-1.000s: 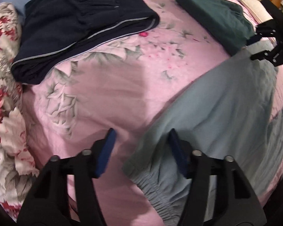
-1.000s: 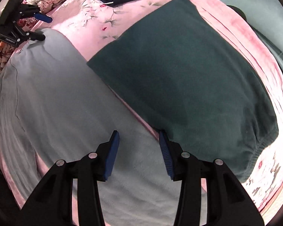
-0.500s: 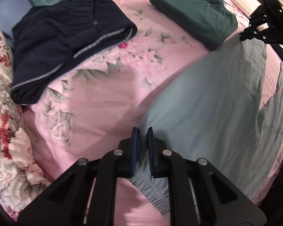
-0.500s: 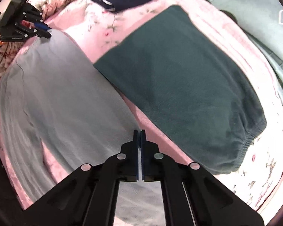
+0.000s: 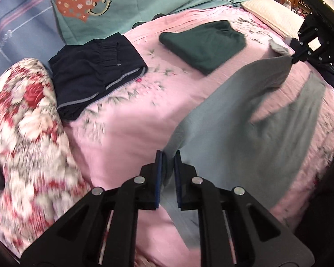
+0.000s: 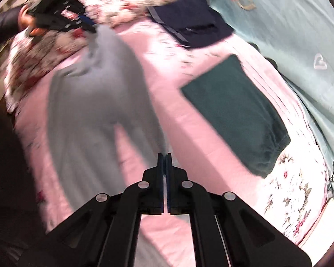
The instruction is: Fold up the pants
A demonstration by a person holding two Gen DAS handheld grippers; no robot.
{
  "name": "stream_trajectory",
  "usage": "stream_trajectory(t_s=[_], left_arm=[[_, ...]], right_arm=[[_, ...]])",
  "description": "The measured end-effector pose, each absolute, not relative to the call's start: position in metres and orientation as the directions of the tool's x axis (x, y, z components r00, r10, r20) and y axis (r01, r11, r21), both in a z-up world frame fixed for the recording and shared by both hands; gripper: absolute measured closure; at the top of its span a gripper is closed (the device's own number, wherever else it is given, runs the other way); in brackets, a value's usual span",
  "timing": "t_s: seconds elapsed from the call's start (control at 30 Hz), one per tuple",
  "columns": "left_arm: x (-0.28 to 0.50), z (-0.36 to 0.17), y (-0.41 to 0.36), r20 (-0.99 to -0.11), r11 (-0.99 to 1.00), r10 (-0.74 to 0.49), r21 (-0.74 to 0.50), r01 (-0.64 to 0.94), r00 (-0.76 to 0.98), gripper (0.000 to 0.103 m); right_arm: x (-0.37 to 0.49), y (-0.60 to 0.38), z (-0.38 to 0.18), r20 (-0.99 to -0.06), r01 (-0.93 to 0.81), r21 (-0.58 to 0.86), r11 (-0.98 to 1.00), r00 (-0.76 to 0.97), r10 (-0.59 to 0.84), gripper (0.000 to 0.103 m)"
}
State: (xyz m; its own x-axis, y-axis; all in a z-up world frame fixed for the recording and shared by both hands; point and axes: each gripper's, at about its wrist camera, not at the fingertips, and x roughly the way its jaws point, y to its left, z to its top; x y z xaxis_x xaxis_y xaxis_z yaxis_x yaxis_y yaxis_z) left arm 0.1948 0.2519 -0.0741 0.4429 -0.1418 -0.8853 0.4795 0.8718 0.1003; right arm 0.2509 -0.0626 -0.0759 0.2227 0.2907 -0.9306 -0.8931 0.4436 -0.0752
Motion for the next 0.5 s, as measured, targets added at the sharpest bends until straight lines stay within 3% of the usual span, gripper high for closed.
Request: stream_trajectory(t_s=[0.23,0.5], left_arm=[[0.107,-0.107,0.241,-0.923,0.885,-0.101,0.087,0.457,0.371,0.093],[0.071,-0.170,0.244,-0.947,0.913,-0.037,0.098,0.395,0.320,0.093]], right_arm=[[0.148,-0.048,-0.110,-0.952,-0.955,-0.069,0.290,0.150,0.266,0.102],[0.083,-0.038,-0.173,-0.978,-0.974,-0.050,0.221,0.093,0.188,0.102]])
